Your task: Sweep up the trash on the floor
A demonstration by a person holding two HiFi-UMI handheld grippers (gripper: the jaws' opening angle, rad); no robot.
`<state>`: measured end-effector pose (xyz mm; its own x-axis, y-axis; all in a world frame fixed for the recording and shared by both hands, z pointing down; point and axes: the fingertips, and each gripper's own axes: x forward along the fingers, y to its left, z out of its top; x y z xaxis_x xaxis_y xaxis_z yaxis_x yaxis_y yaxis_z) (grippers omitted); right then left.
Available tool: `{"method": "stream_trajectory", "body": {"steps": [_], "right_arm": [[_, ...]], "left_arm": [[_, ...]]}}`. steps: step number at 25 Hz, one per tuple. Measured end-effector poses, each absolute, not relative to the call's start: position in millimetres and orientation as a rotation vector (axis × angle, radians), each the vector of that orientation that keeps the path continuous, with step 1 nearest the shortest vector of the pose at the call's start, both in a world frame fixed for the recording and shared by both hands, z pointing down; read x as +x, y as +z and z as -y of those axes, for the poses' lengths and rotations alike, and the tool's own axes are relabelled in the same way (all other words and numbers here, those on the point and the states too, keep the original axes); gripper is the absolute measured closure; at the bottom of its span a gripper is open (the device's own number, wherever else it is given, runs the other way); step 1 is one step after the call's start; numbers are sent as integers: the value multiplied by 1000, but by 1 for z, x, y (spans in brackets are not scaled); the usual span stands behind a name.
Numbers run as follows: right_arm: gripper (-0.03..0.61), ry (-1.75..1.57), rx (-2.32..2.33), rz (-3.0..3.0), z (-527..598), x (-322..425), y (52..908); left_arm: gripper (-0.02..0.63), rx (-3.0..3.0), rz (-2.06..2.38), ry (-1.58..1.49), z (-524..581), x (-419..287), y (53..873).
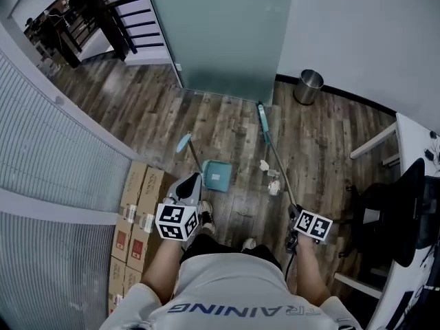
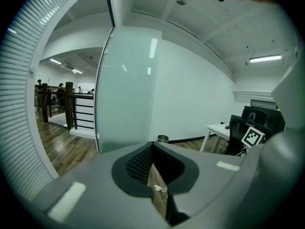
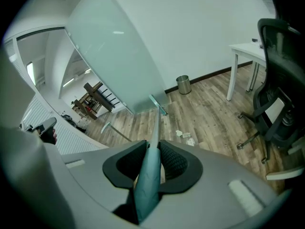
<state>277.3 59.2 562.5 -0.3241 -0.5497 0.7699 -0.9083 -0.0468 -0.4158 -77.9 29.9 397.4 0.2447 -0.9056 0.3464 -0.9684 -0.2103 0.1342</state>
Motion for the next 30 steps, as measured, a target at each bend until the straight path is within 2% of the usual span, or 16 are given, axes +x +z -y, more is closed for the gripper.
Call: {"method": "stream_trajectory", "body": {"steps": [14,30], "right_arm": [[469,1384,1720,1701,26,173,565],[469,1500,1639,1589,19,183,607]], "left_arm": [[614,2282,1513,346,130,-192,449],[614,2188,1494,499,150,-182,488]]}}
